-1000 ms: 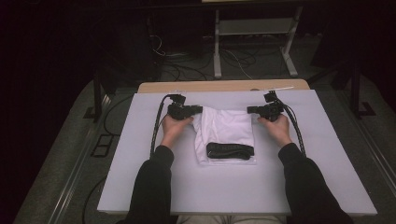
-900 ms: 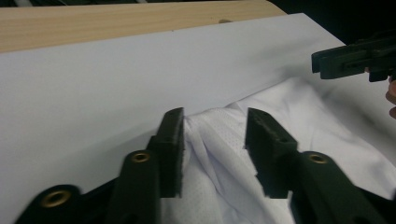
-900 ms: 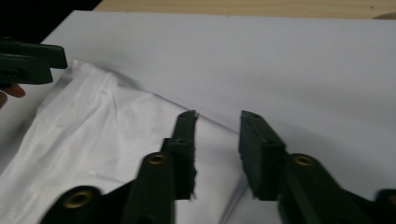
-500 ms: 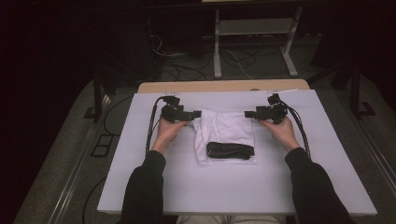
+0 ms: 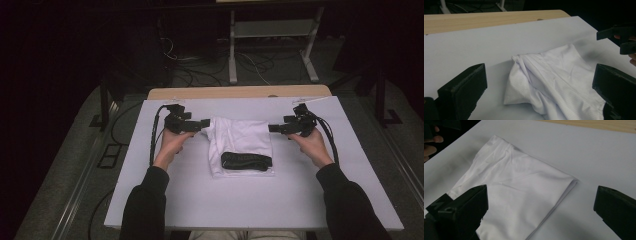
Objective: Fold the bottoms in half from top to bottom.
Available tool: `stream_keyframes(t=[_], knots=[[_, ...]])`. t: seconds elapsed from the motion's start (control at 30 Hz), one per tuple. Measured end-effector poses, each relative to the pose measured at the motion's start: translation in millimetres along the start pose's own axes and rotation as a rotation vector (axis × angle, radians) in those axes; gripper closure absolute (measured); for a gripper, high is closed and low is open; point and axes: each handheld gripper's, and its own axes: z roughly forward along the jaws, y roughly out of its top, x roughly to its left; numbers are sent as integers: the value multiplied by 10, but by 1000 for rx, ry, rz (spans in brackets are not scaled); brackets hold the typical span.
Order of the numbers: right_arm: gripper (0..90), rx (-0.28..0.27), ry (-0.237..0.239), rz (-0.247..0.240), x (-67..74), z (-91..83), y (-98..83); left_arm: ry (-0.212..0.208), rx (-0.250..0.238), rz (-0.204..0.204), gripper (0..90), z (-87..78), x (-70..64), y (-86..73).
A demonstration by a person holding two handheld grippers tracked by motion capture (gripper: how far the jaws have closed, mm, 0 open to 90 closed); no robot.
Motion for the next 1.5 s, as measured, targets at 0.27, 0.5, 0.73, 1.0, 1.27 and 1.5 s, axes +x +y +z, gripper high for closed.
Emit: stream_keyframes(t=[0.27, 0.5, 0.73, 1.0, 1.27, 1.5], knots=[[0, 1, -4, -19, 48, -155, -63, 10, 3, 27, 0, -144, -63, -4], [0, -5, -1, -31, 94, -285, -125, 12, 5, 43, 0, -247, -117, -51], [0, -10, 0, -46, 134, -414, -198, 6, 5, 52, 0, -330, -153, -120], [0, -19, 1, -49, 158, -536, -286, -7, -9, 49, 0, -439, -184, -180], [0, -18, -4, -59, 193, -639, -406, -16, -29, 57, 0, -577, -221, -266], [0, -19, -14, -66, 218, -738, -500, -17, -48, 70, 0, -710, -261, -348]])
